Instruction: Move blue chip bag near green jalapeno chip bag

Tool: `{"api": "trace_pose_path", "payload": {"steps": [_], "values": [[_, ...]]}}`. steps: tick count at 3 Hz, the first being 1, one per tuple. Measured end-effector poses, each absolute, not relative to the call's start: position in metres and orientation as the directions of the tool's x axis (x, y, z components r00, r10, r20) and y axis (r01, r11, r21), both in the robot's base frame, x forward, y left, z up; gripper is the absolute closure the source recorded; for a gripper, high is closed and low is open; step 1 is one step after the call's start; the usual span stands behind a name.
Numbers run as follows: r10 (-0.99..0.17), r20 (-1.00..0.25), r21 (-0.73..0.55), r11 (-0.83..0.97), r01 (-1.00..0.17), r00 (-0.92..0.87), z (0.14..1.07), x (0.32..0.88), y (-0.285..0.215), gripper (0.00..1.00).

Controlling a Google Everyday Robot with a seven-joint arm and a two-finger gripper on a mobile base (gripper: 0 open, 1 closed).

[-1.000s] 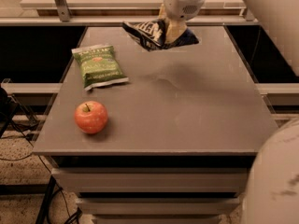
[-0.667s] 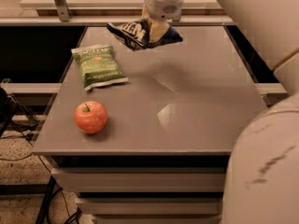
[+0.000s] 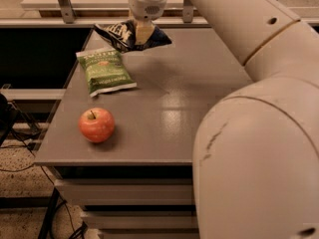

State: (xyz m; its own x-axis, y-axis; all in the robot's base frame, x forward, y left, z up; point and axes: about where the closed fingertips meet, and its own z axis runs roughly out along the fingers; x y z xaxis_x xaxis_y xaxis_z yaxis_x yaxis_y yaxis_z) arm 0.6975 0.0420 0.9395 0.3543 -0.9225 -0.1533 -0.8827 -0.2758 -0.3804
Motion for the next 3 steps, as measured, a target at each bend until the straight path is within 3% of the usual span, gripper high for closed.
{"api": "trace_pose_path", "payload": {"steps": [1,3], "values": [[-0.927,-0.179,-0.382,-0.244,-0.892,0.331,0.939,0.711,0.058,0.83],[-0.93,-0.219,-0.382,-0.196,-0.903,0.294,0.941,0.727,0.069,0.36]]}}
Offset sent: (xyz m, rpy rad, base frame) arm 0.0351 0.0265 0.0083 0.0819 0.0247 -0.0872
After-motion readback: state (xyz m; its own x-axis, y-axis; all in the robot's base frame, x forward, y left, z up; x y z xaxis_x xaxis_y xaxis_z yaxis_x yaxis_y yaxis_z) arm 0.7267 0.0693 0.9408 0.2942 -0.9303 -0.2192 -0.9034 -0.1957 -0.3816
